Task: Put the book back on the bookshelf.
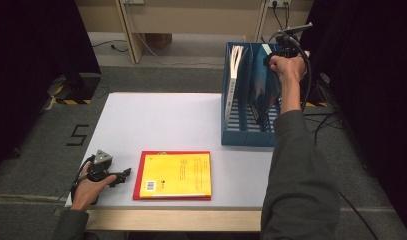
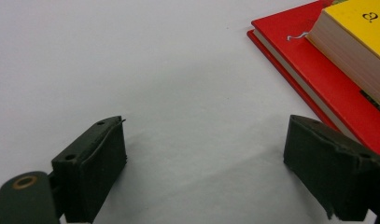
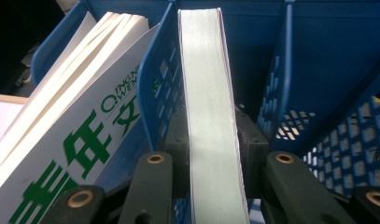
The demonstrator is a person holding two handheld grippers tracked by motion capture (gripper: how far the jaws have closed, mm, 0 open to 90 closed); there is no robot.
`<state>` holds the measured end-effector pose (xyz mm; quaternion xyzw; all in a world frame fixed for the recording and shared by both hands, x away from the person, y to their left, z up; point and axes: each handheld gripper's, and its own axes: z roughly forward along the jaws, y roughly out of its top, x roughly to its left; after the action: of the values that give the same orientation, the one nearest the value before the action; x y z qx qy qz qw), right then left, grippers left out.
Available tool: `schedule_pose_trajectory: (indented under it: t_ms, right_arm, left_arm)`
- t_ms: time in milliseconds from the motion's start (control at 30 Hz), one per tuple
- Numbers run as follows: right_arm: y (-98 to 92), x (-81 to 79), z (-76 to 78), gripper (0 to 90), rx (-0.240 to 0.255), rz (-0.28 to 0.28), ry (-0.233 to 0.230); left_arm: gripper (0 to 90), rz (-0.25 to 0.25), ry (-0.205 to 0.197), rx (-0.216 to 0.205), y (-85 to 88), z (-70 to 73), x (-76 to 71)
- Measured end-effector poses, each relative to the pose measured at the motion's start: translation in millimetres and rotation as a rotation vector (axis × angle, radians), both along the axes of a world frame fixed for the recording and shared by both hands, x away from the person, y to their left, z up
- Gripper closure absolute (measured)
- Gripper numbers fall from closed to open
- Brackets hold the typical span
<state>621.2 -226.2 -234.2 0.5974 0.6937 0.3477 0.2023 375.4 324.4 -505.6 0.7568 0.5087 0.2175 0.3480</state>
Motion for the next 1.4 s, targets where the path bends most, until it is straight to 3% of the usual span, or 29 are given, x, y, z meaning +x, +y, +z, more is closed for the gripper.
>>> schedule_pose_trajectory:
  t_ms: [400, 533, 633, 967, 1267, 1400]
  right_arm:
    - [14.9, 19.5, -26.0, 71.7, 0.015, -0.005, 0.038]
    - [18.5, 20.8, -27.9, 71.4, 0.014, 0.004, 0.026]
    - [18.6, 19.1, -28.6, 71.1, 0.013, -0.004, 0.016]
    - [14.1, 9.6, -26.9, 66.8, 0.05, 0.048, 0.012]
    - [2.9, -8.7, -24.1, 63.1, 0.066, 0.076, -0.006]
    - [-1.6, -19.8, -23.1, 59.9, 0.057, 0.12, -0.017]
  left_arm:
    - [12.1, -0.003, 0.0, 0.0, 0.0, 0.0, -0.3]
    - [11.9, -0.005, -0.001, 0.0, -0.1, 0.0, -0.3]
    - [11.9, -0.005, -0.003, 0.0, -0.3, -0.1, -0.5]
    - [11.9, -0.005, -0.003, 0.001, -0.4, 0.0, -0.4]
    - [11.9, -0.005, -0.003, 0.003, -0.5, -0.2, -0.5]
    - [11.8, -0.005, -0.002, 0.003, -0.4, -0.1, -0.4]
